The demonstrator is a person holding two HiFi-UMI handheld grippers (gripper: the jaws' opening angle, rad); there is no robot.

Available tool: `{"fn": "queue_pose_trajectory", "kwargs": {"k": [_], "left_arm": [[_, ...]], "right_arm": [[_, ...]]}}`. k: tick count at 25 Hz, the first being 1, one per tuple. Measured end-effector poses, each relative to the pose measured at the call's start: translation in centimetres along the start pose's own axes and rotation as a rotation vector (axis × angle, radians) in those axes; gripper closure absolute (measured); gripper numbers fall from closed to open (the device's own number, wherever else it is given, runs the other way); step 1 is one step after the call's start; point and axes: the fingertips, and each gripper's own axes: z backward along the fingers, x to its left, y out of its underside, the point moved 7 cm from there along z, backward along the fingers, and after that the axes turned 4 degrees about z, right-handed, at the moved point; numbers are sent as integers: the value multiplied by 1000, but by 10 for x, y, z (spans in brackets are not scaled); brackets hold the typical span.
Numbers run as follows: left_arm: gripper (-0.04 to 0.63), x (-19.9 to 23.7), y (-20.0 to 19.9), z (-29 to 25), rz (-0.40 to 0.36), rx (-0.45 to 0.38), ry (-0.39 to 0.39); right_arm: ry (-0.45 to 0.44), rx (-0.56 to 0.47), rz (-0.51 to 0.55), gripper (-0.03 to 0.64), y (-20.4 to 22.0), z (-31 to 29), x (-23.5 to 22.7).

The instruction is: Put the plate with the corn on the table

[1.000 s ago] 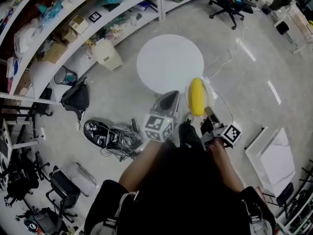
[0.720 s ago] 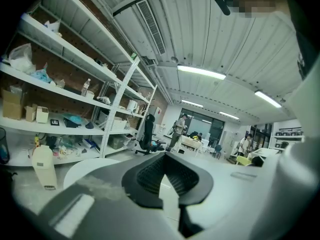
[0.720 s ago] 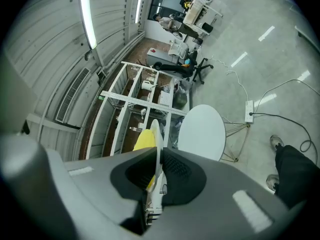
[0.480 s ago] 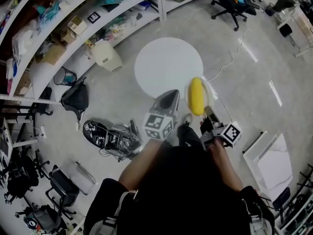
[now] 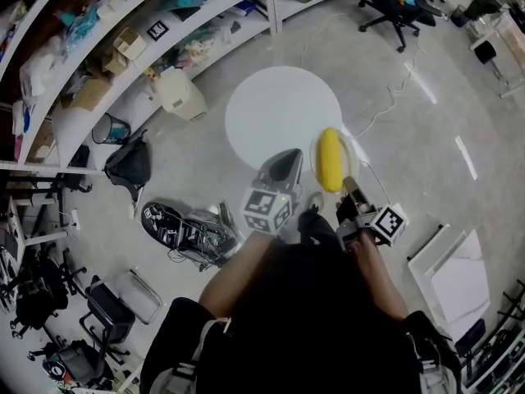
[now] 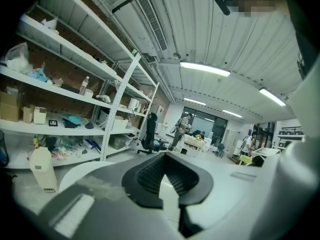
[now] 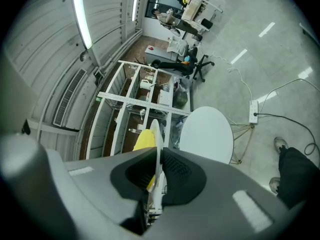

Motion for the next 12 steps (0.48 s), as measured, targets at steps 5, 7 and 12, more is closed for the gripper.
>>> {"fn": "queue_pose_trajectory", "kwargs": {"k": [5,7,12], "left_arm": [[591,-1,1,-17,-1,11,-10],[591,-2,-1,-24,0,13,-12],[591,-9,1,-48,1,15,-19]], "right_arm": [[-16,4,-19,581,-14,-7,-2],[-8,10,-15,581,-21,-8,-4],[-2,25,-1,581,-44,-11,-11]]}}
